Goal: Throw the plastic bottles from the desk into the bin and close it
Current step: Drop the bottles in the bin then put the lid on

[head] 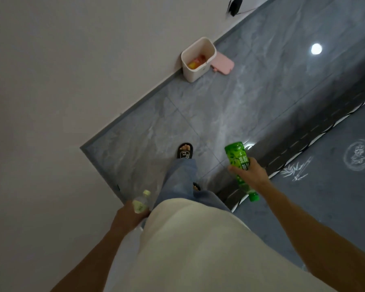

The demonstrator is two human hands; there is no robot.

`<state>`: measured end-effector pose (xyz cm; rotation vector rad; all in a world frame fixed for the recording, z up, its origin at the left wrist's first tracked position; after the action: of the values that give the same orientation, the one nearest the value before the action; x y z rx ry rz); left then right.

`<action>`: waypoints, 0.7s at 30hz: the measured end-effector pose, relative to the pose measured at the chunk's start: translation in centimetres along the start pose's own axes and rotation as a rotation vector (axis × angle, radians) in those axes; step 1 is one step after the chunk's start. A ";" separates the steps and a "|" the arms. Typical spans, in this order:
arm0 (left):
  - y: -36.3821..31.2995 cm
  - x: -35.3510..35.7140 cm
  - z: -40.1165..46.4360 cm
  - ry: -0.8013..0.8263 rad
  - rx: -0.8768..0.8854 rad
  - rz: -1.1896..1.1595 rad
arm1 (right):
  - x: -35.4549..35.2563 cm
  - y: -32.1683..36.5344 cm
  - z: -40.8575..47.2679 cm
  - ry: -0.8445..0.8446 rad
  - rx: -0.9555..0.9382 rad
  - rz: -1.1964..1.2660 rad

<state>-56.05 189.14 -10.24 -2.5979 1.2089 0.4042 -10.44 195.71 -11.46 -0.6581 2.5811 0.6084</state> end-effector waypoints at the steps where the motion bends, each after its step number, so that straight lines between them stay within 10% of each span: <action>1: -1.5 -1.2 0.7 0.008 0.007 0.011 | -0.7 0.9 0.6 -0.003 0.004 -0.004; 21: -45.9 -15.6 12.0 -0.057 0.347 0.122 | -14.3 -0.5 8.8 0.005 0.405 0.163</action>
<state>-31.95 232.82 -11.13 -2.2144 1.2930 0.2611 3.76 204.68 -12.04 -0.3179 2.6647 0.1187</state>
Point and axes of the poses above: each hand's wrist, its own z-axis towards the middle knuckle, its own x-axis out of the palm, y = z × x, the point moved 4 cm from there along z, towards the middle knuckle, and after that the axes turned 5 degrees about y, right-handed, at the moved point
